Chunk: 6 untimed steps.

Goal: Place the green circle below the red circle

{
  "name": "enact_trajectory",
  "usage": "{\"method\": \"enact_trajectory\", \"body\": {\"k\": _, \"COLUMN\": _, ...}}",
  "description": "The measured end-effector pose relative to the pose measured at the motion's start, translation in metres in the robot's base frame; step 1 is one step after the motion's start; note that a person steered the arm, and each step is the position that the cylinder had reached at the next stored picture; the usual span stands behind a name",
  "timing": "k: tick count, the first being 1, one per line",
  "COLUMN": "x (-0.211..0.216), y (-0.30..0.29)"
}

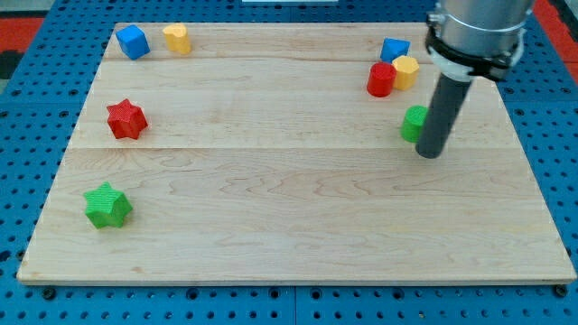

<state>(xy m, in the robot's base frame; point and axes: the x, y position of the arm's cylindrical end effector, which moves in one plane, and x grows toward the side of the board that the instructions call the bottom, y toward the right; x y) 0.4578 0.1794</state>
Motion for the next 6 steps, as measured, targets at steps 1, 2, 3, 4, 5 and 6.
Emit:
{"method": "enact_trajectory", "body": {"k": 1, "x": -0.017, "y": 0.012}}
{"method": "enact_trajectory", "body": {"k": 2, "x": -0.058, "y": 0.002}}
{"method": "enact_trajectory", "body": {"k": 3, "x": -0.049, "y": -0.004}}
{"method": "enact_trajectory", "body": {"k": 4, "x": -0.026, "y": -0.016}}
{"method": "enact_trajectory", "body": {"k": 5, "x": -0.053, "y": -0.052}}
{"method": "enact_trajectory", "body": {"k": 6, "x": -0.079, "y": -0.048}}
